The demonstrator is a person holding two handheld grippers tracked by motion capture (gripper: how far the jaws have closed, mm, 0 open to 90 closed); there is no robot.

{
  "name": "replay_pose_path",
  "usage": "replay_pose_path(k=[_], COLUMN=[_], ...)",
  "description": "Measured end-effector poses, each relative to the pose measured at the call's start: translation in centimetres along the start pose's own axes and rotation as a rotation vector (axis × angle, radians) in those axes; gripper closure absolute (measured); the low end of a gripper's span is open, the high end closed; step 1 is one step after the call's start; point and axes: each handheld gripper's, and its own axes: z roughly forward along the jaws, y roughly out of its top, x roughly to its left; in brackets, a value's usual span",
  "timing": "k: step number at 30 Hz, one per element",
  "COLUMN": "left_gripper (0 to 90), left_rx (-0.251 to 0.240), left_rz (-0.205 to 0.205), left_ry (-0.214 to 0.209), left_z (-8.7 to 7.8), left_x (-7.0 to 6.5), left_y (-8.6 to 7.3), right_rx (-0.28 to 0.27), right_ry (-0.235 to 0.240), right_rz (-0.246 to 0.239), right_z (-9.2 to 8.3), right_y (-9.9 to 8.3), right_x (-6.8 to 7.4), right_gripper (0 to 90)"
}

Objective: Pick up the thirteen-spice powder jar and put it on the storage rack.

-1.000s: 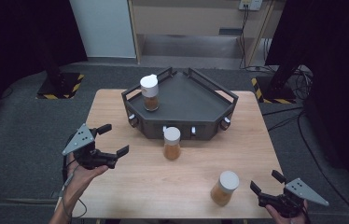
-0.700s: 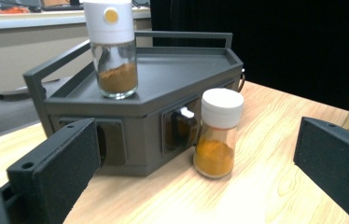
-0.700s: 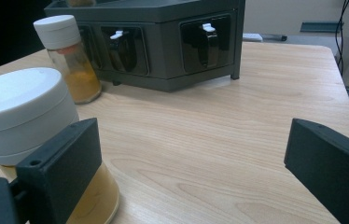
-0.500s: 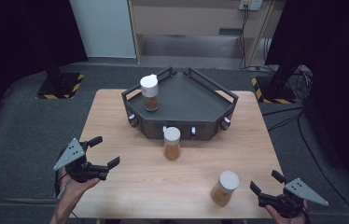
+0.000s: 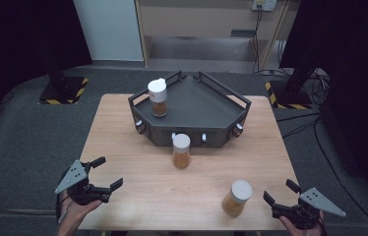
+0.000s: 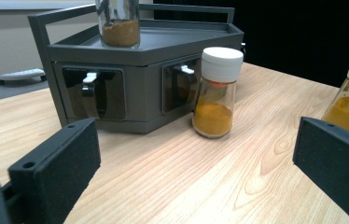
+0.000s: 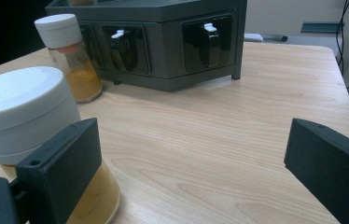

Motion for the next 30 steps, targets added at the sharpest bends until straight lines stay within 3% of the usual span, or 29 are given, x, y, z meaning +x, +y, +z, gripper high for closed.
replay_pose_path(k=[9,18,30], left_gripper=[0.0,0.1,0.2], left_rx=[0.021,0.000,0.002], left_rz=[0.007,0.002,-0.019], left_ry=[0.023,0.023,0.024], left_z=[-0.4,-0.9,-1.3], left_x=[-0.4,-0.3,0.3], left_y=[-1.6,-2.8,-3.5], right_rx=[0.000,0.000,-0.002], right_ry=[-0.001,0.000,0.005], right_rz=[-0.001,-0.001,-0.005], right_z=[0.0,0.0,0.0], right_y=[0.0,0.0,0.0], right_x=[0.0,0.0,0.0], right_gripper=[3.8,3.8,3.8])
